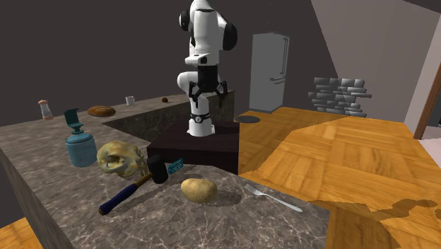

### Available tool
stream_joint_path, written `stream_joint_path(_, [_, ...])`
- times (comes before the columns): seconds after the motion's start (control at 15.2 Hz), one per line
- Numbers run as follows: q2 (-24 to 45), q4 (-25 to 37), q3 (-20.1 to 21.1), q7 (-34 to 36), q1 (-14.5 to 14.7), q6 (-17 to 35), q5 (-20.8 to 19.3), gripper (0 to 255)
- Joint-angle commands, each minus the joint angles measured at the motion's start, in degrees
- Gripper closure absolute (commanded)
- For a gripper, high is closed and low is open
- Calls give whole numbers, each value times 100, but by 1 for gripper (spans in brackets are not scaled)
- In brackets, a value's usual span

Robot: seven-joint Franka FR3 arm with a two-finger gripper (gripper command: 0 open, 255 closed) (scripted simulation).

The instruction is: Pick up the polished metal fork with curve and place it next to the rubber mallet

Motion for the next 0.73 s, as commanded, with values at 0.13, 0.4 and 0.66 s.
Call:
stream_joint_path(0.13, [804, 88, 187, -100, 131, 716, -66, 0])
stream_joint_path(0.4, [1587, 238, 381, -122, 259, 1333, -210, 0])
stream_joint_path(0.66, [2406, 482, 548, -71, 387, 1878, -473, 0])
